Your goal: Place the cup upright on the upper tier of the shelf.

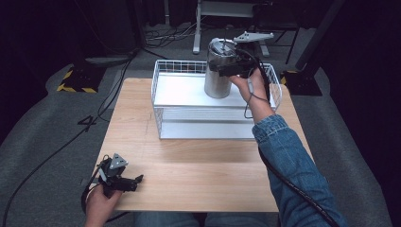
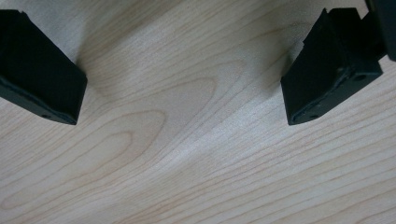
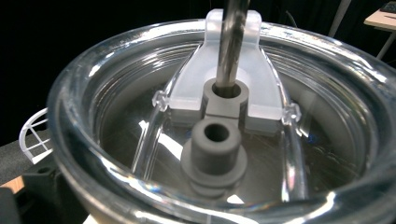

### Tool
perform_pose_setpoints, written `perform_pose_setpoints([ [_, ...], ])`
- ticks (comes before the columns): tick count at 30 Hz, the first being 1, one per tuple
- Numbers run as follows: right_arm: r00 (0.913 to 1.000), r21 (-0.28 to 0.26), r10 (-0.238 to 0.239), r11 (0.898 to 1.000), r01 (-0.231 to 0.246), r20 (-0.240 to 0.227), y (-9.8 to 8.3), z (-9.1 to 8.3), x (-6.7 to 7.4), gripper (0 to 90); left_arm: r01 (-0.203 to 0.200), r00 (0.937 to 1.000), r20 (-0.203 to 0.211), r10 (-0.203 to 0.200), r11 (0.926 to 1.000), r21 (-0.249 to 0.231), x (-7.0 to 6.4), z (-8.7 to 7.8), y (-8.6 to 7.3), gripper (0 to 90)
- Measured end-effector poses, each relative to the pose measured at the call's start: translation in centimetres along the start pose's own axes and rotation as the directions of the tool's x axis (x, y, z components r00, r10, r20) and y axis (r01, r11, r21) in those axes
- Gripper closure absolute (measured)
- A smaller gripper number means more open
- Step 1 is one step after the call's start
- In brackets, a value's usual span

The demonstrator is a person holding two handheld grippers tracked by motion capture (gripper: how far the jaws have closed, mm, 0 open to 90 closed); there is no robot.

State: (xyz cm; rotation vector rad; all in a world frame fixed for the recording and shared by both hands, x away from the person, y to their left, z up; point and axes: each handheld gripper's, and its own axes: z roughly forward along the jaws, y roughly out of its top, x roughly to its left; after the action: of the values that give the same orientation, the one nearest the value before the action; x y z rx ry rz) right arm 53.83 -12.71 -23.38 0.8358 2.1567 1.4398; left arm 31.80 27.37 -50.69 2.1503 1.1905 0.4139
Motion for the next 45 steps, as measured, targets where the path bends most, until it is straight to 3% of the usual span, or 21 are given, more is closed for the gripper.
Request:
perform_pose_setpoints([
  [9, 0.9998, 0.004, 0.014, 1.0, -0.014, -0.017, 0.0, -0.1, -0.2, 0.0, 0.0, 1.0, -0.001, 0.0, 1.0, 0.0, 0.0, 0.0, 0.0, 0.6],
  [17, 0.9998, -0.004, 0.011, 1.0, -0.011, -0.018, 0.1, -1.3, -0.2, 0.0, -0.001, 1.0, -0.002, 0.001, 1.0, 0.0, 0.0, 0.0, 0.0, 0.6],
  [20, 0.9996, -0.009, 0.023, 1.0, -0.024, -0.014, 0.2, -2.0, -0.2, 0.0, -0.001, 1.0, -0.005, 0.001, 1.0, 0.0, 0.0, 0.0, 0.0, 0.6],
  [34, 0.9999, -0.019, -0.006, 1.0, 0.006, -0.015, -0.3, -6.4, -0.1, 0.0, -0.004, 1.0, -0.007, 0.004, 1.0, 0.0, 0.1, 0.0, 0.1, 0.6],
  [45, 0.9997, -0.015, -0.015, 1.0, 0.015, -0.02, -2.2, -10.4, 0.2, 0.0, -0.004, 1.0, -0.007, 0.004, 1.0, 0.001, 0.1, 0.0, 0.1, 0.6],
])
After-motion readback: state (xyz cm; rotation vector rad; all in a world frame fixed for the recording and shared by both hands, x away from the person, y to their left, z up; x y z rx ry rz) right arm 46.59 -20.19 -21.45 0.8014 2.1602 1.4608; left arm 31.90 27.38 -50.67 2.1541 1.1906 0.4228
